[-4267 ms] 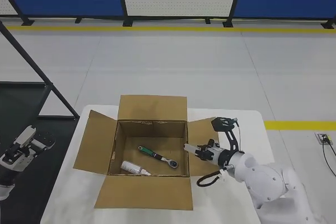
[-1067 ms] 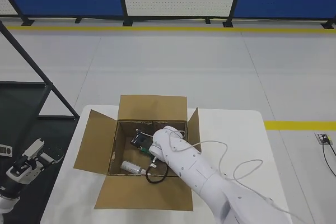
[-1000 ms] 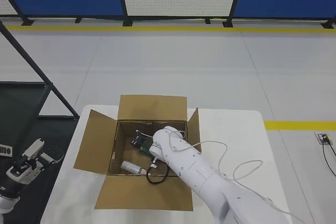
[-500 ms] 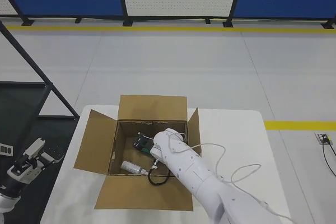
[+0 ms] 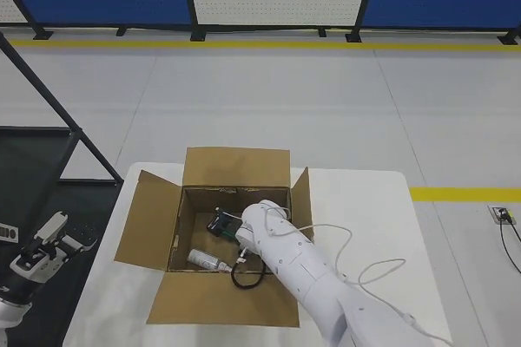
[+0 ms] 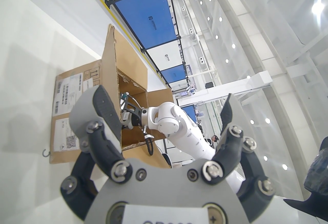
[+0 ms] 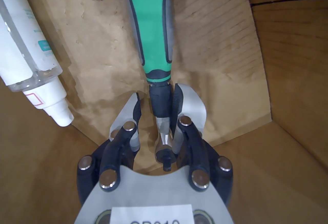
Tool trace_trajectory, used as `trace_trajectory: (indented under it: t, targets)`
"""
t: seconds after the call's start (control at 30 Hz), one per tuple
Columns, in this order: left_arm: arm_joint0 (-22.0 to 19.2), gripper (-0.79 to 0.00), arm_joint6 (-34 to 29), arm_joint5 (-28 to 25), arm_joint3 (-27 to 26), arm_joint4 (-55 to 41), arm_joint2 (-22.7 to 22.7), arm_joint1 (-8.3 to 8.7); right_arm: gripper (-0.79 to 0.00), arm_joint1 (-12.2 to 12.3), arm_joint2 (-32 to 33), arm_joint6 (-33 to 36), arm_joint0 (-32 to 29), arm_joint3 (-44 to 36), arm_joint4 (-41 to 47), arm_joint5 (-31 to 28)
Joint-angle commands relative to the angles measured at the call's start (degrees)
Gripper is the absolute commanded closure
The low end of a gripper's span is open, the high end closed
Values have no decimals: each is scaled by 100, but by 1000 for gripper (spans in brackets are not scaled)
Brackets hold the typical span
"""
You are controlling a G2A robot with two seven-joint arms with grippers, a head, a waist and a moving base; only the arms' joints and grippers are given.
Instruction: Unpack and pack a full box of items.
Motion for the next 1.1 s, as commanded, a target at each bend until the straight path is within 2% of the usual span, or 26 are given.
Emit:
trace_trajectory:
  t: [0.0,0.13,0.27,0.5,0.8,0.93,1.07]
  targets:
    - [3,-785,14,4,2,5,-2,1,-280,-1,18,-11,-1,0,8,-73]
    - [7,-785,32,-4,0,2,2,3,-225,-8,47,-29,1,24,-14,12]
    - [8,-785,31,-16,-2,-8,4,6,0,-26,69,72,-13,32,-44,234]
    - [11,-785,67,-25,13,-19,12,8,0,-19,142,-43,22,35,-38,168]
    - [-52,-785,38,0,-13,61,123,19,0,40,288,-412,243,-90,34,-260]
    - [-98,-785,-7,12,-36,112,196,27,0,96,395,-656,382,-265,134,-763]
    - [-153,-785,-52,8,-72,190,268,37,0,184,479,-812,536,-456,127,-1011]
